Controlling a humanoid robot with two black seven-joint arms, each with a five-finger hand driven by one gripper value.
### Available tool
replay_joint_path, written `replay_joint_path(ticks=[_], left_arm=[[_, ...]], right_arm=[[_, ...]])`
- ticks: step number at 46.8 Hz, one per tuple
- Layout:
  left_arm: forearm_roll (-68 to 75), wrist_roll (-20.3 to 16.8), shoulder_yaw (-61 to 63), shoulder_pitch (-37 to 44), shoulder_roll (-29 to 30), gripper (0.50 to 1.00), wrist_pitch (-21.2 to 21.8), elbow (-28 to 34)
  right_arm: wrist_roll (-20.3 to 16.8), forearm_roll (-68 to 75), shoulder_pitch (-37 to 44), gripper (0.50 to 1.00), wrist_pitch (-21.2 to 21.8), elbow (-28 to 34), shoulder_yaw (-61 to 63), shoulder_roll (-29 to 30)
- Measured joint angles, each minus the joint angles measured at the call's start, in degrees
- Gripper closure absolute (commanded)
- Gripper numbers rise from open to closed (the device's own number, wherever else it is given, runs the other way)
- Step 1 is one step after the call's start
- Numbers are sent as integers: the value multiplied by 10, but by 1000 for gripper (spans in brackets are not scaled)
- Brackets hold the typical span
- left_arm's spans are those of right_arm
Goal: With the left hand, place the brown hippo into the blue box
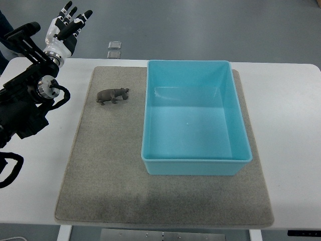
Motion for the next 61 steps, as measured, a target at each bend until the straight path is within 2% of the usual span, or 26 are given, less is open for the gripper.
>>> replay_joint_path(ticks=[16, 29, 49, 54, 61], left_arm=[[5, 0, 5, 5, 18, 504, 0, -23], [28, 0, 80, -9, 48, 504, -1, -48], [264, 1, 114, -24, 52, 504, -1, -81], [312, 2, 148, -29, 70, 504, -2, -113], [331, 3, 241, -72, 135, 504, -2, -193]], right_arm=[[0, 0, 0, 564, 0, 0, 0, 0], [0, 0, 0, 564, 0, 0, 0, 0], [0, 0, 0, 564, 0, 0, 0, 0], [0, 0, 0, 564, 0, 0, 0, 0], [0, 0, 0, 564, 0, 0, 0, 0]])
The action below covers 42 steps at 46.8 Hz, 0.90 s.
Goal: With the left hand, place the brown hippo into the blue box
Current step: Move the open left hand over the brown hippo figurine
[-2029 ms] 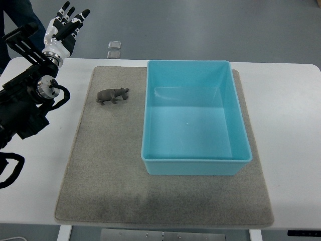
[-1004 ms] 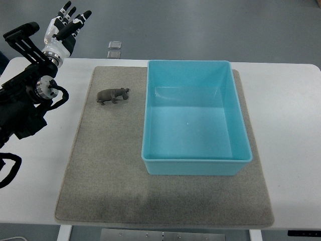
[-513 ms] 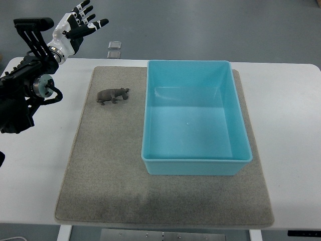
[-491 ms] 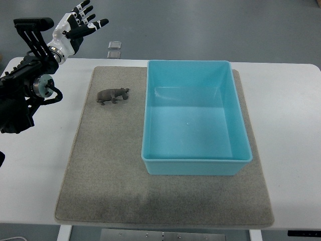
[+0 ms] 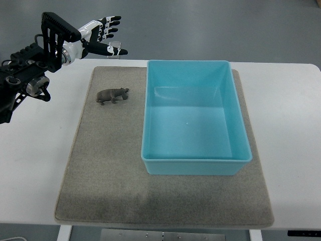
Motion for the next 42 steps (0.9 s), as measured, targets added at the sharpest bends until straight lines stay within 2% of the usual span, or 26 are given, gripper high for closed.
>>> replay_joint_path(ticks=[9, 16, 33, 42], left_arm=[[2, 2, 83, -45, 48, 504, 0, -72], [57, 2, 123, -54, 57, 504, -1, -79], [242, 0, 129, -52, 68, 504, -6, -81], [337, 2, 130, -54, 93, 504, -3, -144]], right_arm=[[0, 0, 0, 564, 0, 0, 0, 0], [0, 0, 0, 564, 0, 0, 0, 0], [0, 0, 0, 564, 0, 0, 0, 0], [0, 0, 0, 564, 0, 0, 0, 0]])
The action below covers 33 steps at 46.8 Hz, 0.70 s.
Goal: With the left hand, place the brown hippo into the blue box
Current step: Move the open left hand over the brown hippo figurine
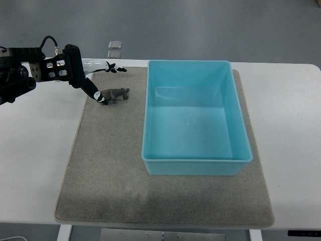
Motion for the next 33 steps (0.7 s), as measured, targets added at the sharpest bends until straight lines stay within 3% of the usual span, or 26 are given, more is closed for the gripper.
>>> replay_joint_path(ticks=[8, 33], left_arm=[[4, 26, 1, -1, 1, 504, 4, 3], [4, 31, 1, 9, -6, 510, -3, 20]], right_arm=[[0, 0, 0, 564, 0, 0, 0, 0], [0, 0, 0, 564, 0, 0, 0, 0]])
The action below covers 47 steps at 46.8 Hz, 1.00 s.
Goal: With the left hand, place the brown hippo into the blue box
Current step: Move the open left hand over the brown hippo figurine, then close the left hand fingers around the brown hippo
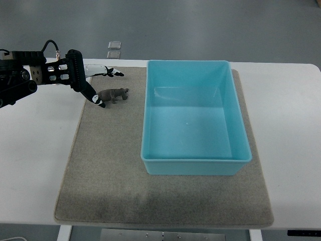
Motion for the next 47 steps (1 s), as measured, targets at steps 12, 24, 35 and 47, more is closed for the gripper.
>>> replay_joint_path(ticks=[12, 24, 35, 47], left_arm=[[13, -2, 1, 4, -10, 519, 1, 7], [16, -2, 1, 7, -12, 519, 1, 8], [24, -1, 7, 6, -12, 527, 3, 9], [24, -1, 8, 6, -13, 651, 4, 8]], right_arm=[[0, 0, 0, 564, 0, 0, 0, 0], [0, 0, 0, 564, 0, 0, 0, 0], [0, 0, 0, 564, 0, 0, 0, 0], [0, 0, 0, 564, 0, 0, 0, 0]])
